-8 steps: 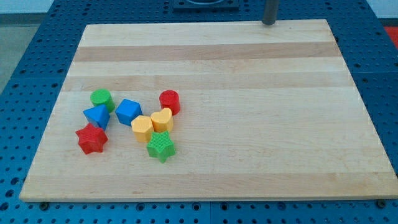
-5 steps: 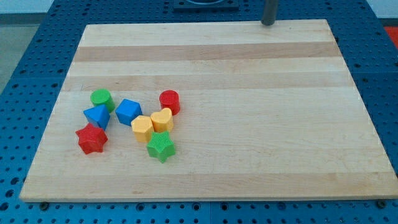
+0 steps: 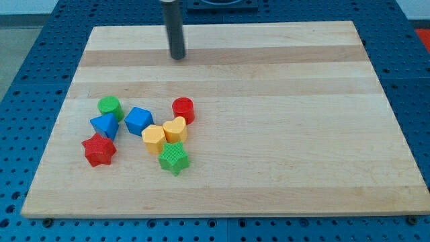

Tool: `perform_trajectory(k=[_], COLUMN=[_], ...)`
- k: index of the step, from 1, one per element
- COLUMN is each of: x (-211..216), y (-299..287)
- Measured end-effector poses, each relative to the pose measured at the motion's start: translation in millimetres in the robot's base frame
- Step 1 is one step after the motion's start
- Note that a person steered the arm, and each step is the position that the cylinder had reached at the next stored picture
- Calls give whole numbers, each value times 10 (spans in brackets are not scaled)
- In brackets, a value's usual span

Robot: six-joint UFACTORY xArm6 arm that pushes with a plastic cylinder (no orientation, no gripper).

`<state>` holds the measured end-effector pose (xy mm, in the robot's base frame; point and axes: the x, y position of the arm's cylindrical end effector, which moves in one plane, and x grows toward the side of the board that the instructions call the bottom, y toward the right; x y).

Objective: Slide the green circle above the blue cube

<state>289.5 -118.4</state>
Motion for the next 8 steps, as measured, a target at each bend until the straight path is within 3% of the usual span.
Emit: perform_trajectory(k=[1,2,6,8], x=[16,434,1258,1258], y=[-921,-1750,-1862,-1809])
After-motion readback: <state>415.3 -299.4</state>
